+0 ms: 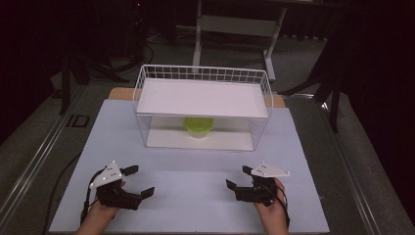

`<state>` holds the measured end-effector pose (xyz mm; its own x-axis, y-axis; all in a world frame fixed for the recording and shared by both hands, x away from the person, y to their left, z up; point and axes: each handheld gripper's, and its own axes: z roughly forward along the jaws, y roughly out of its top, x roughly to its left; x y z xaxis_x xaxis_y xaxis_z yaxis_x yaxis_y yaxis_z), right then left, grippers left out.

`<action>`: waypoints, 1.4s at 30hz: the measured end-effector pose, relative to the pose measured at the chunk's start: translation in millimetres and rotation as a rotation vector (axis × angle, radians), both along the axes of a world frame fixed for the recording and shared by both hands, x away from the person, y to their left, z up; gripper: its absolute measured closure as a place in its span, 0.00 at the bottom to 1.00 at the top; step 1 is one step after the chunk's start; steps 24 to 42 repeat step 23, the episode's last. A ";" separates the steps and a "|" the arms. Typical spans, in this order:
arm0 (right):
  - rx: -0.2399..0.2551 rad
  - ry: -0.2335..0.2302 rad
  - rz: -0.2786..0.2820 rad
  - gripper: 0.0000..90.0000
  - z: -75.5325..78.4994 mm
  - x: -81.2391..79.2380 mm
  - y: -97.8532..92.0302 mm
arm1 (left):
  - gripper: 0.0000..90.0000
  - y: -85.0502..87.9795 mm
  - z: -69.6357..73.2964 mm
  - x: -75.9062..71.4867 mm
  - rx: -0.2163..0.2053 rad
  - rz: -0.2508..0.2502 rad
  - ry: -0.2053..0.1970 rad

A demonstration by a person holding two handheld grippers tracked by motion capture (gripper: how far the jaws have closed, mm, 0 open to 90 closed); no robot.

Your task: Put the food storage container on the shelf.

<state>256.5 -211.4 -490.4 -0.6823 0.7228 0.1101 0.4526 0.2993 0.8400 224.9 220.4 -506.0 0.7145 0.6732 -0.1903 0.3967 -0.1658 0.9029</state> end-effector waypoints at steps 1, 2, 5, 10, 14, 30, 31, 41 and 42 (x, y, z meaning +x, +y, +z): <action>-0.008 -0.005 0.002 0.22 0.1 -0.6 -1.4 | 0.01 0.3 -0.5 0.0 0.001 0.000 -0.002; -0.013 -0.010 0.002 0.21 0.1 -1.1 -2.8 | 0.01 0.6 -1.3 0.0 -0.001 0.000 -0.002; -0.009 -0.018 -0.003 0.21 -1.6 -1.3 -7.9 | 0.01 1.3 -4.2 0.4 -0.004 0.001 -0.002; -0.020 -0.009 -0.018 0.21 -7.2 0.9 -13.5 | 0.01 4.0 -6.8 2.1 -0.018 0.006 0.001; -0.029 -0.015 -0.030 0.21 -9.4 2.4 -16.7 | 0.01 5.1 -9.3 2.5 -0.030 0.013 0.007; -0.020 -0.014 -0.058 0.21 -10.3 5.2 -24.2 | 0.01 3.5 -8.2 -0.2 -0.013 0.003 -0.013; -0.020 -0.014 -0.058 0.21 -10.3 5.2 -24.2 | 0.01 3.5 -8.2 -0.2 -0.013 0.003 -0.013; -0.020 -0.014 -0.058 0.21 -10.3 5.2 -24.2 | 0.01 3.5 -8.2 -0.2 -0.013 0.003 -0.013; -0.020 -0.014 -0.058 0.21 -10.3 5.2 -24.2 | 0.01 3.5 -8.2 -0.2 -0.013 0.003 -0.013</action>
